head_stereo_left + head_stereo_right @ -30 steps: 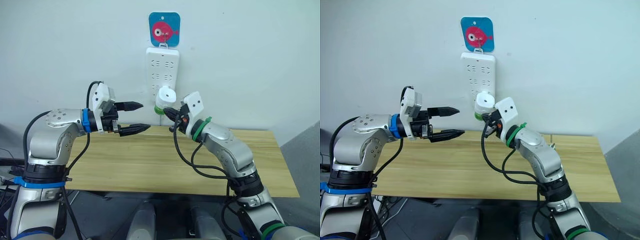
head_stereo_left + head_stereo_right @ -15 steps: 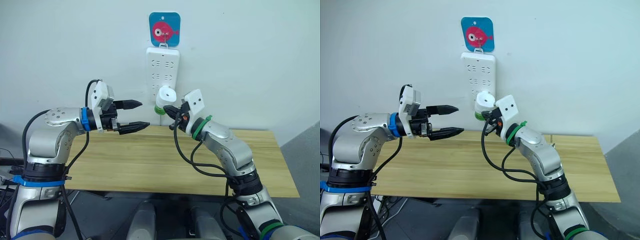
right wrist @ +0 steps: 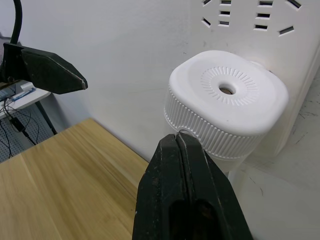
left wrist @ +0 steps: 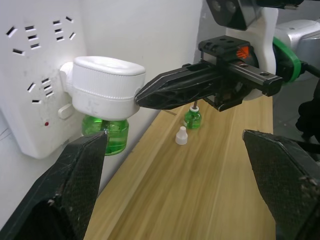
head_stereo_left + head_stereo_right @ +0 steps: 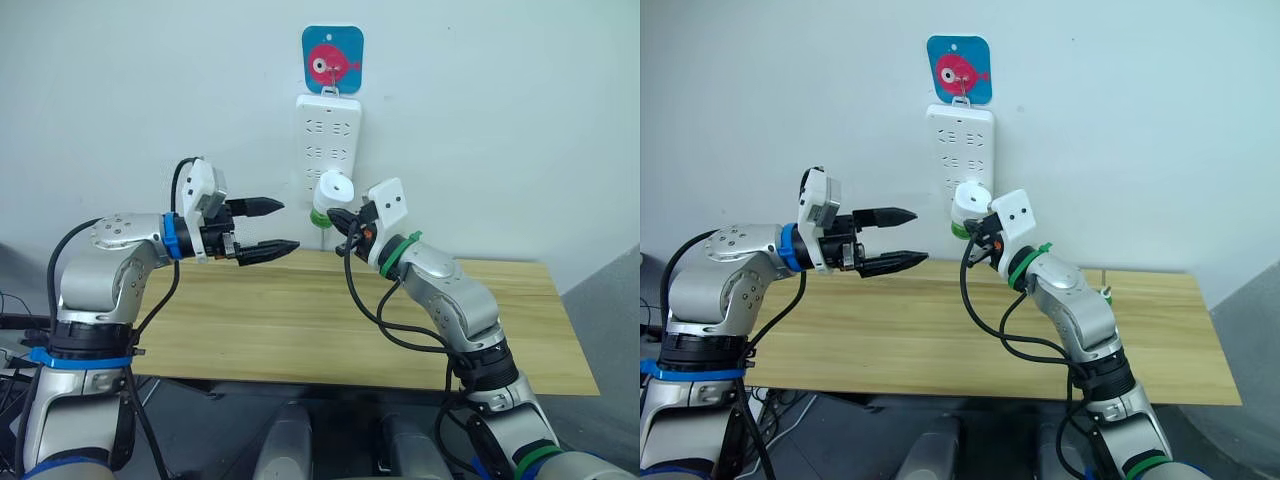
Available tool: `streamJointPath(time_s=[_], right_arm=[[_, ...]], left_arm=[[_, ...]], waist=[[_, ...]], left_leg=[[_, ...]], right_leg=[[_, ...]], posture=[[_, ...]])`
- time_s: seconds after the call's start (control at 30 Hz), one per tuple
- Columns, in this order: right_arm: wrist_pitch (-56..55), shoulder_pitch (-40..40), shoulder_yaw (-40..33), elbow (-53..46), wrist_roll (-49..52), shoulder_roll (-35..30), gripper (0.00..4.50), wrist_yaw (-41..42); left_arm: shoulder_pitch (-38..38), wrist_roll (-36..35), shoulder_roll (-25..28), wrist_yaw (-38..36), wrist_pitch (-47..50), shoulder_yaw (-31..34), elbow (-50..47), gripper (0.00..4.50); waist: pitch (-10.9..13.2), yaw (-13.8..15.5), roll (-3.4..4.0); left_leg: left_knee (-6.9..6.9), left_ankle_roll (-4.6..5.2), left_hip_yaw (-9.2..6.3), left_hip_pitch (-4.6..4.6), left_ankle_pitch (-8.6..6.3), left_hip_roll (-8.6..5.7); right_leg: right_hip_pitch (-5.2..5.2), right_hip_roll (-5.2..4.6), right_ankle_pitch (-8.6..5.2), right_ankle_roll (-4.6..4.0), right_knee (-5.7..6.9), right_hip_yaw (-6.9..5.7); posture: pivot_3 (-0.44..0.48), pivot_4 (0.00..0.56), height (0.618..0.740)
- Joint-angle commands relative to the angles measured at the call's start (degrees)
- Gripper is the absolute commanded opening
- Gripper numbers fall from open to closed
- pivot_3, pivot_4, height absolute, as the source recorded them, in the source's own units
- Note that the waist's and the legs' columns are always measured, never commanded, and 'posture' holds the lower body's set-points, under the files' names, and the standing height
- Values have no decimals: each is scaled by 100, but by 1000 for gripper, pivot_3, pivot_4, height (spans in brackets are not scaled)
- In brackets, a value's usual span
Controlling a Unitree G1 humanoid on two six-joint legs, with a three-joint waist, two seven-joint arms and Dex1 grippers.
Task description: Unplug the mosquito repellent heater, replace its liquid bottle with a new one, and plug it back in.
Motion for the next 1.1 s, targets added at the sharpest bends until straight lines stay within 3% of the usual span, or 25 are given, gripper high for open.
streamJointPath(time_s=[0.03,0.33,0.7,0.9,1.1], right_arm=[[-84,-84,-358,-202,-119,-60,16,-236],[28,-25,-298,-318,-62,-79,16,-140],[148,2,-221,-437,77,-128,16,73],[830,534,-35,-1388,545,-750,16,745],[1460,919,-763,-2469,1263,-1781,16,1322]], left_arm=[[-228,-113,-50,66,-53,117,-28,4500],[-569,-590,-230,275,397,348,-73,4500],[-527,-468,-147,184,247,228,11,4500],[-509,-427,-90,116,176,209,72,4500],[-473,-173,90,61,41,195,320,4500]], waist=[[0,1,0],[0,1,0],[0,1,0],[0,3,-1],[0,-3,-1]], left_leg=[[0,0,0,0,0,0],[-8,0,1,-1,0,1],[-8,0,2,-1,0,0],[-20,-1,3,-9,-2,0],[-31,0,0,-8,-2,3]], right_leg=[[0,0,0,0,0,1],[-2,0,0,0,-1,0],[-2,0,-1,0,-4,2],[-6,-1,-2,2,-15,3],[-13,0,-2,3,-11,-3]], posture=[[345,146,740],[341,142,740],[341,134,740],[341,135,740],[336,135,740]])
